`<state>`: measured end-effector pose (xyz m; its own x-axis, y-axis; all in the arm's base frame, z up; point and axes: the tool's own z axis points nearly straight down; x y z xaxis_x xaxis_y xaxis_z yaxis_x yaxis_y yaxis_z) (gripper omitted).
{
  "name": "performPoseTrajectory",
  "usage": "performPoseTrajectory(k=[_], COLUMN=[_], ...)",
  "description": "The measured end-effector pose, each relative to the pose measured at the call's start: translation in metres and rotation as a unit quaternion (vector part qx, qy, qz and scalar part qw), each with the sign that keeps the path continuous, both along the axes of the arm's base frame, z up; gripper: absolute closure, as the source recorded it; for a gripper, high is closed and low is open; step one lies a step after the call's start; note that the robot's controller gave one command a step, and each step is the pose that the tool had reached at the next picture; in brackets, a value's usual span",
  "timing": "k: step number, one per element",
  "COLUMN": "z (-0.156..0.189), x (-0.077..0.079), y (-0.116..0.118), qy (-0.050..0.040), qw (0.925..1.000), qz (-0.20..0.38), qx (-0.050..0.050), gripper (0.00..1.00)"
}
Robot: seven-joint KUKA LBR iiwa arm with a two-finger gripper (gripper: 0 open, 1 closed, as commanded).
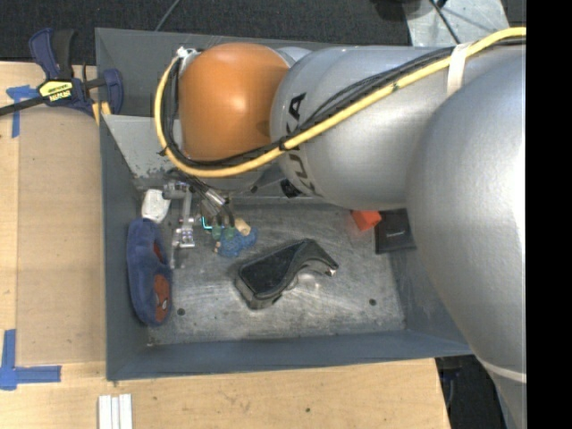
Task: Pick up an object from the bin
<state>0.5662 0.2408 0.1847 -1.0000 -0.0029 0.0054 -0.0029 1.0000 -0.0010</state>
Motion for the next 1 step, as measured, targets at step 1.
performPoseTrajectory(k=[1], z=[-0.0949], x=[0.0596], y=[-0.0982], qy=[-0.0015], qw=[1.0], qz=[-0.003], qx=[0.0], gripper=[0.0])
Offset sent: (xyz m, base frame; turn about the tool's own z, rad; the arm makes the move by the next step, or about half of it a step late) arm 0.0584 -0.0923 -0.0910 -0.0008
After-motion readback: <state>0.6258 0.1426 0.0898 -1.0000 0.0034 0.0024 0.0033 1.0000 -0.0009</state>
